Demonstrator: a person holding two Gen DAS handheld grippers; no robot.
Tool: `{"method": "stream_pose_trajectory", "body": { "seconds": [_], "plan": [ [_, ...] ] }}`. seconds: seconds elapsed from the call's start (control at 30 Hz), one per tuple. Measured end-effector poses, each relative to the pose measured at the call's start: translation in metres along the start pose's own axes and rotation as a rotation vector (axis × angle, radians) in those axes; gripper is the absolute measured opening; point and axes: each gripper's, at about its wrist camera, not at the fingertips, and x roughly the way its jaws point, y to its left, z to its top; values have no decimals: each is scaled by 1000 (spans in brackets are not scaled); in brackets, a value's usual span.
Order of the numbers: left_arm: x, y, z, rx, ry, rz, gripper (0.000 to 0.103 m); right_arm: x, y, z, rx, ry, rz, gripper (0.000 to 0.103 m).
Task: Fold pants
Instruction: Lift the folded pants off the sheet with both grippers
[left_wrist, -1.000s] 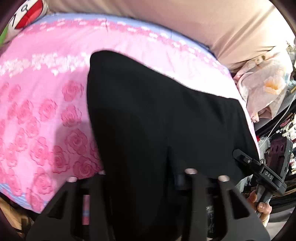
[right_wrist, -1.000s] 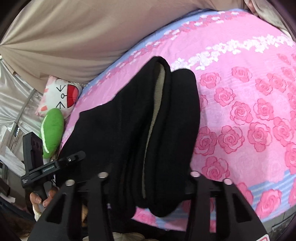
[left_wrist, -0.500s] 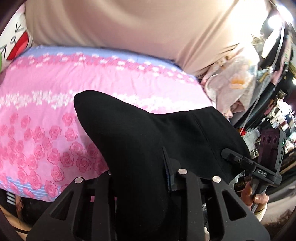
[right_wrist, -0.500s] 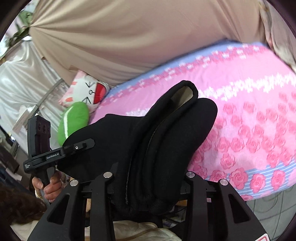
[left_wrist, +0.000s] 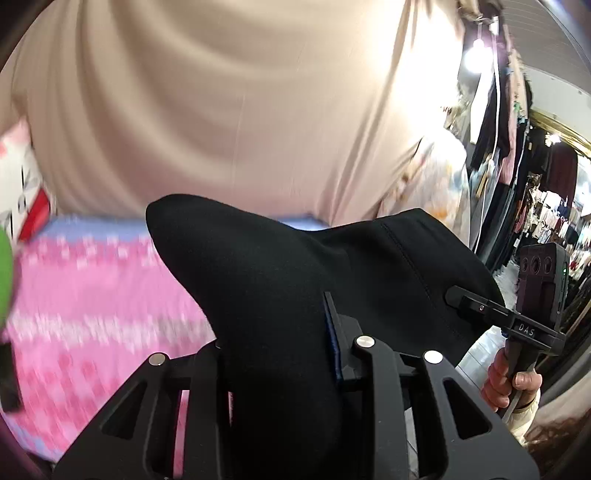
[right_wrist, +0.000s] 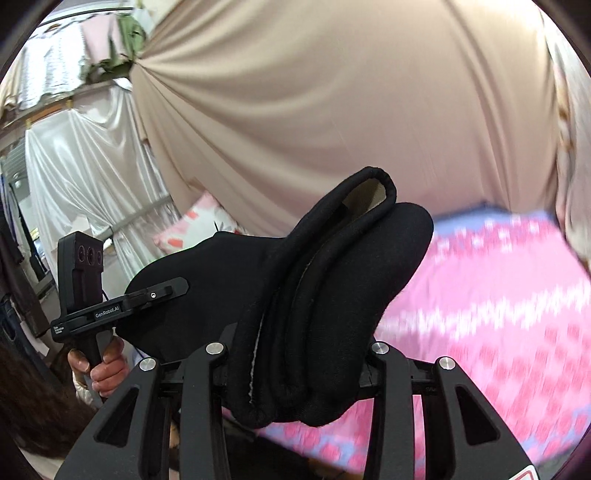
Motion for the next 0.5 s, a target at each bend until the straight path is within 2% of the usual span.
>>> {"method": "stream_pose_trajectory", "body": {
  "seconds": [0.13, 0.27, 0.5],
  "plan": [
    [-1, -2, 37, 55, -99, 22, 27, 5, 5, 42, -77, -96, 0, 36],
    [15, 6, 74, 70, -181, 47, 27, 23, 4, 76, -116, -161, -8, 36],
    [71, 32, 117, 84, -235, 105, 28, 84, -29, 129, -102, -225, -5, 36]
  ]
}}
